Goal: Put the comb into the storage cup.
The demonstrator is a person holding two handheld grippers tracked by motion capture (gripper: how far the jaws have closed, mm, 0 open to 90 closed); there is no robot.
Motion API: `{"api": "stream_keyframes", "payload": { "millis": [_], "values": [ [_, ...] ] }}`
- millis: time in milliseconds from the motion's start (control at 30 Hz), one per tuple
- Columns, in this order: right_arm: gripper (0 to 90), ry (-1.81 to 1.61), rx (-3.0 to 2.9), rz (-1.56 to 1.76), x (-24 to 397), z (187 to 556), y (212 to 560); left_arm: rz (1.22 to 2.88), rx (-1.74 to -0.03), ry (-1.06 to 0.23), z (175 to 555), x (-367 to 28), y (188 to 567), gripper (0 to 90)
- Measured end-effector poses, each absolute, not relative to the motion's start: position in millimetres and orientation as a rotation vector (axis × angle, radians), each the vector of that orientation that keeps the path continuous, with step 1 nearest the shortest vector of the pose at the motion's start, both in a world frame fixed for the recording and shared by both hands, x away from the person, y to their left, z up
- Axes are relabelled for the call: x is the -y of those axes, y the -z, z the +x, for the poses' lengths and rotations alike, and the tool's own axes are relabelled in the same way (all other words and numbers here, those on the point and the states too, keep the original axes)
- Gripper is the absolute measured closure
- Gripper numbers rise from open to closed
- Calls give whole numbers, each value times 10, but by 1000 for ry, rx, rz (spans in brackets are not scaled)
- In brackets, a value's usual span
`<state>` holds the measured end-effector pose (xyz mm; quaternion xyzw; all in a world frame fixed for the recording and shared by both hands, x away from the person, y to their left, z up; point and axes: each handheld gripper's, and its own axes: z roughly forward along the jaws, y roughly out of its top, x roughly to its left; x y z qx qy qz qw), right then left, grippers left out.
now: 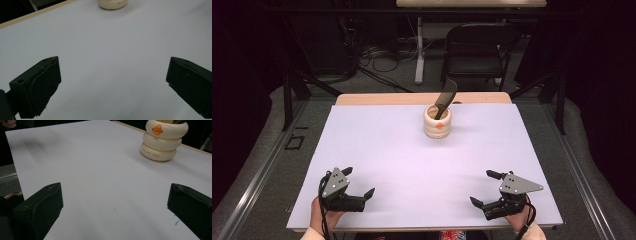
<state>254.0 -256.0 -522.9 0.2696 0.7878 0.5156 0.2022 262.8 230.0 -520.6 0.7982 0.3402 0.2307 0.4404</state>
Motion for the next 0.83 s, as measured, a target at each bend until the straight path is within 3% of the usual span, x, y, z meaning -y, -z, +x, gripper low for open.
{"api": "stream_keyframes", "payload": {
  "millis": [833],
  "values": [
    [0,-1422,-2207,743,2567,2536,5230,1977,-868,-539,2570,-2420,5301,1]
  ]
}}
